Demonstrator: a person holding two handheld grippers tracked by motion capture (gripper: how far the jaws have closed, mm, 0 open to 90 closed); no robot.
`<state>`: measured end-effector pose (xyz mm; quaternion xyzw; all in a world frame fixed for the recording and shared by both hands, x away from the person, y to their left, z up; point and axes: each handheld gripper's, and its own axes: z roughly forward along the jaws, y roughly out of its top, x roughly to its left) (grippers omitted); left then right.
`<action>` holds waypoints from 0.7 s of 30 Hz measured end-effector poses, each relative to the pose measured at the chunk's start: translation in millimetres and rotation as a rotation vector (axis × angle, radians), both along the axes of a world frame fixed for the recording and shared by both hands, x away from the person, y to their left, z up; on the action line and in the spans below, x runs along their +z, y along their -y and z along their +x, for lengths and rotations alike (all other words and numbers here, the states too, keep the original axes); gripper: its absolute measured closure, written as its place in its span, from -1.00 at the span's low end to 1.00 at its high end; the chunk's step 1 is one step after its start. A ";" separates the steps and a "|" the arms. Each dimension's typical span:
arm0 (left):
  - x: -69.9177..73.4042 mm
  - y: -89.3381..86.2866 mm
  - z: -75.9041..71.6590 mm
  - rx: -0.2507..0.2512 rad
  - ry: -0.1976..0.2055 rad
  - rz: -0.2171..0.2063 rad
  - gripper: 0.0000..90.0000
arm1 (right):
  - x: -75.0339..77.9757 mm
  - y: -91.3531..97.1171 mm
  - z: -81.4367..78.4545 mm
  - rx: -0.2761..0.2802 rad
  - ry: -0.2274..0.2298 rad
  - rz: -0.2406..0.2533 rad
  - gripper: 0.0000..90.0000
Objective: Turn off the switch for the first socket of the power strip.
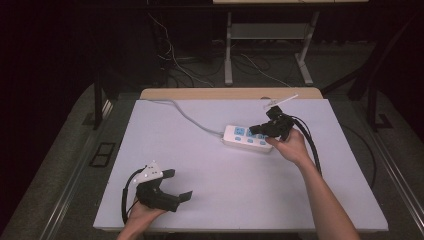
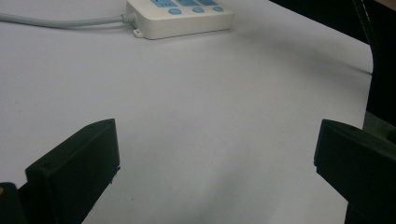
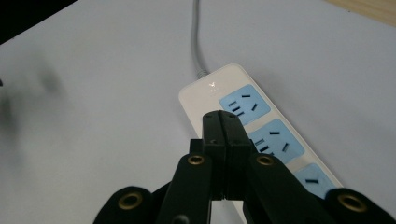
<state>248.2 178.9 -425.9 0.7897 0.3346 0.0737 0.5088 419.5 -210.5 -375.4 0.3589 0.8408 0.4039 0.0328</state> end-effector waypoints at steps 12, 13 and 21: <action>0.2 1.6 -0.8 -0.003 0.001 -0.001 -1.00 | 10.3 24.1 -29.4 -0.014 0.012 0.003 0.92; 0.3 1.7 -0.8 -0.003 0.002 -0.001 -1.00 | 10.4 27.2 -32.4 -0.020 0.010 0.005 0.91; 0.4 2.3 -1.3 -0.001 0.001 -0.005 -1.00 | 10.3 47.1 -51.4 -0.075 0.009 0.033 0.42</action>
